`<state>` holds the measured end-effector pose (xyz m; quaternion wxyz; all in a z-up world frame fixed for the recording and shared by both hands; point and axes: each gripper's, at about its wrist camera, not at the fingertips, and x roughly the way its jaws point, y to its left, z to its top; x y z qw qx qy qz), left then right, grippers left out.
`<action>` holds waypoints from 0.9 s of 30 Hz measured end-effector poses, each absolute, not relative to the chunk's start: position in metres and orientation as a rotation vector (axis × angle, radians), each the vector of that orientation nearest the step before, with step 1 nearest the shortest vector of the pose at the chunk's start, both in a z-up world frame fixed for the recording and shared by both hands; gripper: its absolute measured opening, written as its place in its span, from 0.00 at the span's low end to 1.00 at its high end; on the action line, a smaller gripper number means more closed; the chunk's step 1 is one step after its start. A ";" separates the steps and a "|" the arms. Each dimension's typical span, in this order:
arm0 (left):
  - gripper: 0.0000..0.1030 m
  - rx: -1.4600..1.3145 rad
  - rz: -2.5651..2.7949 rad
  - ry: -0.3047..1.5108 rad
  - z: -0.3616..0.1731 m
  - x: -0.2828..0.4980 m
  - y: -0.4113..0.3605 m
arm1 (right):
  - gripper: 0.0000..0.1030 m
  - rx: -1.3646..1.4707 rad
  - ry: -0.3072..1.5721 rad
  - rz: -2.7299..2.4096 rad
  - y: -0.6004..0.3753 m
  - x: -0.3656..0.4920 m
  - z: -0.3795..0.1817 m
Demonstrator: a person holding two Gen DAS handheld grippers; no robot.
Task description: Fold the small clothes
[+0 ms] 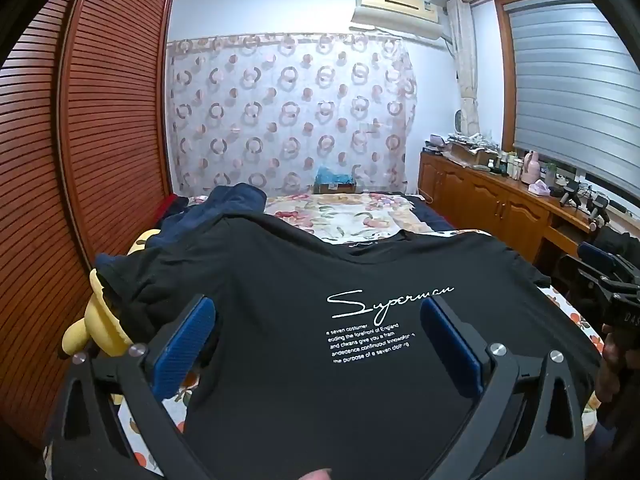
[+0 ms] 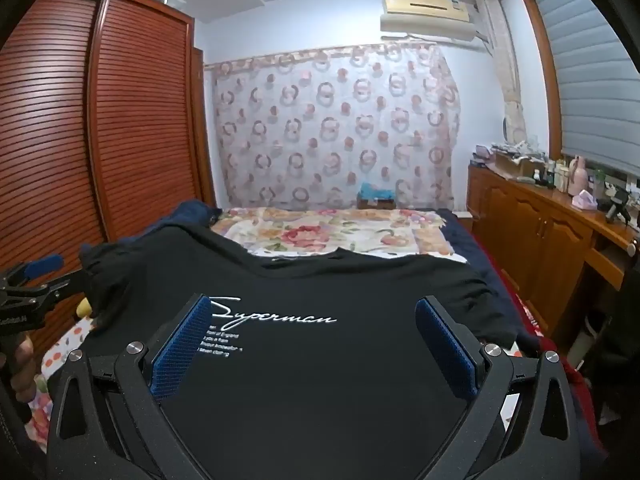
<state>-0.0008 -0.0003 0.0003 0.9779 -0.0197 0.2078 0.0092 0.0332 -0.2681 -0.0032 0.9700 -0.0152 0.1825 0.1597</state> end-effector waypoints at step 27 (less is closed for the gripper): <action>1.00 -0.027 0.033 0.402 0.010 -0.009 -0.005 | 1.00 -0.018 0.362 0.331 -0.267 0.032 -0.002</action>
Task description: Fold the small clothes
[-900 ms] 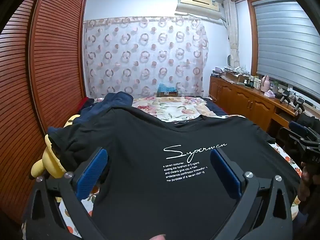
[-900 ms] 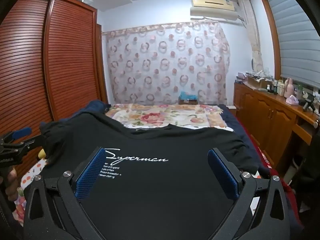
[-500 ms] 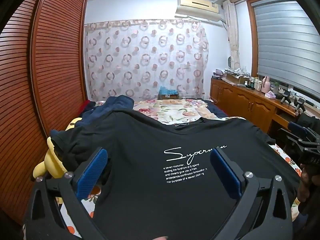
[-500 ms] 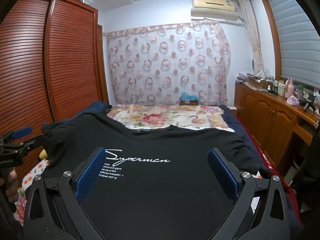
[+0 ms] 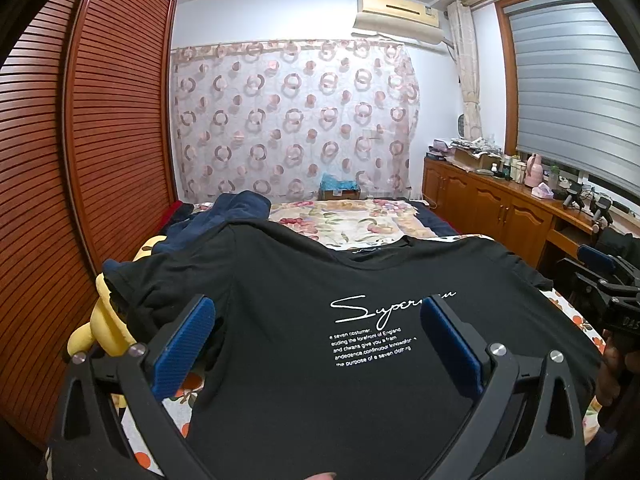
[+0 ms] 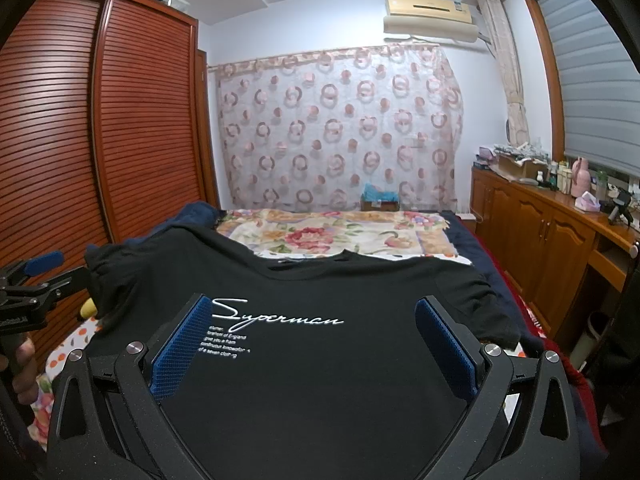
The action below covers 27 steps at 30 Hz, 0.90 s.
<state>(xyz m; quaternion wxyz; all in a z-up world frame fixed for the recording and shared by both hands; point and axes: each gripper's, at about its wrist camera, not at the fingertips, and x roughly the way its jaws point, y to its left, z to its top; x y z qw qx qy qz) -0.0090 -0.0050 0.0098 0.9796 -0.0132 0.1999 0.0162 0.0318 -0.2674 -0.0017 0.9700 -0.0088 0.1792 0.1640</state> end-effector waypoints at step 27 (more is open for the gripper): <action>1.00 -0.028 0.033 0.399 0.009 -0.009 -0.005 | 1.00 -0.018 0.364 0.332 -0.265 0.031 -0.003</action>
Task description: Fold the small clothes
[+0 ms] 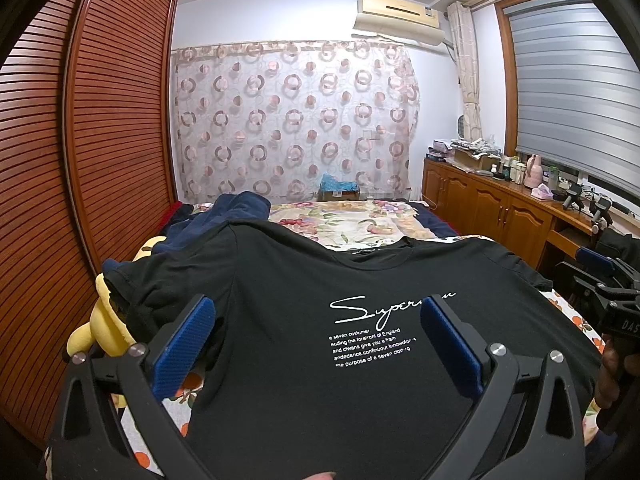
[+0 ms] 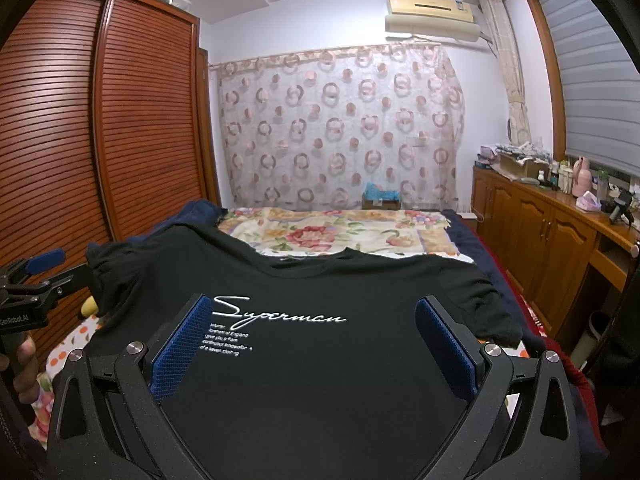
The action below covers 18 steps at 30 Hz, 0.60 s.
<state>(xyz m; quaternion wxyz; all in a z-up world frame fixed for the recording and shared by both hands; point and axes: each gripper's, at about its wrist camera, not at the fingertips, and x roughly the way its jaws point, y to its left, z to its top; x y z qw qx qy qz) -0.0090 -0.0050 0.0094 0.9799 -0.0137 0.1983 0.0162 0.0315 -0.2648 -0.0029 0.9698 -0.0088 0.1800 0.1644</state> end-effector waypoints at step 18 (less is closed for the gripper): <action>1.00 -0.028 0.032 0.395 0.011 -0.009 -0.006 | 1.00 -0.018 0.363 0.333 -0.264 0.031 -0.003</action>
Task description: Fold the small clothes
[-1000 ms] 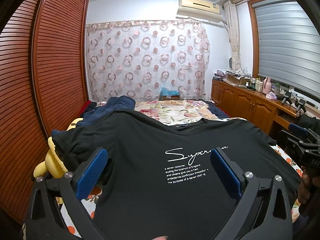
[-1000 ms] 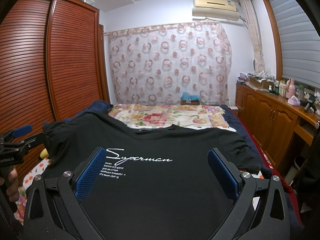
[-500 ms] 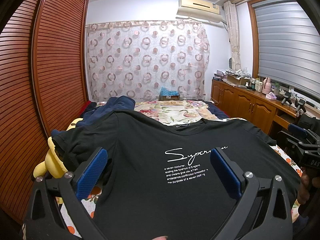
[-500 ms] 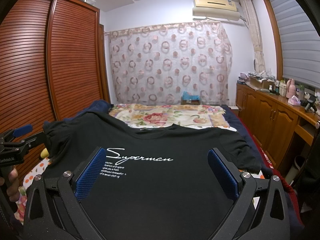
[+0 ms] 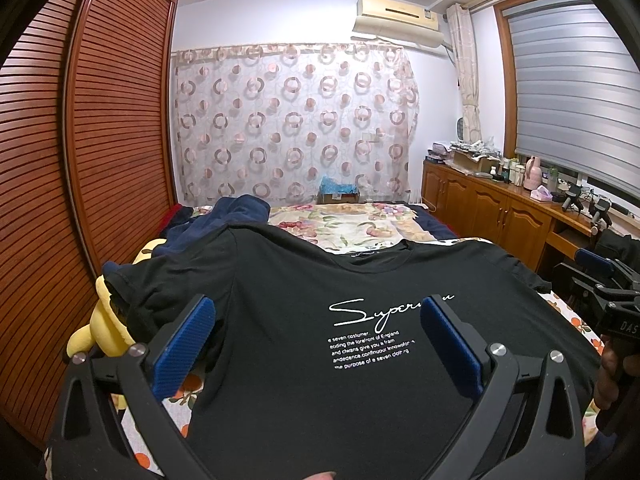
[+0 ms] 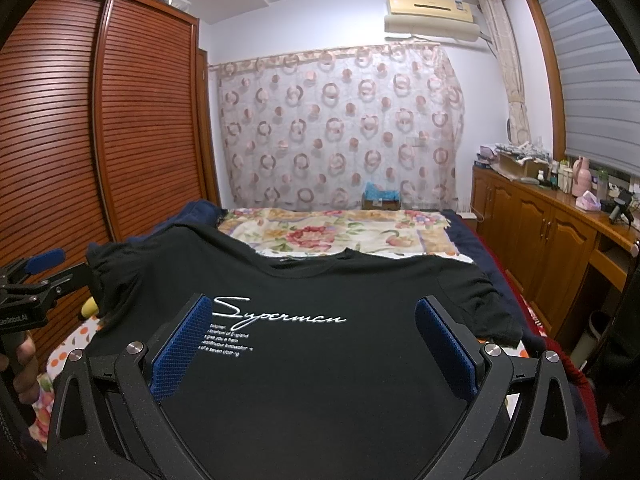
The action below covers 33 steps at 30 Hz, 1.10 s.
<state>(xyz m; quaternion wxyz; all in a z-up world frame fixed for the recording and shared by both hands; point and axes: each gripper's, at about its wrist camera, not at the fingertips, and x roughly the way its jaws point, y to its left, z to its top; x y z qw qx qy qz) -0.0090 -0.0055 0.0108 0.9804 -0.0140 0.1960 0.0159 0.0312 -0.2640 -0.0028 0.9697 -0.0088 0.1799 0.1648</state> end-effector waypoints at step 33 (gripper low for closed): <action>1.00 -0.071 0.046 0.471 -0.006 -0.003 0.029 | 1.00 -0.011 0.414 0.385 -0.238 0.036 -0.008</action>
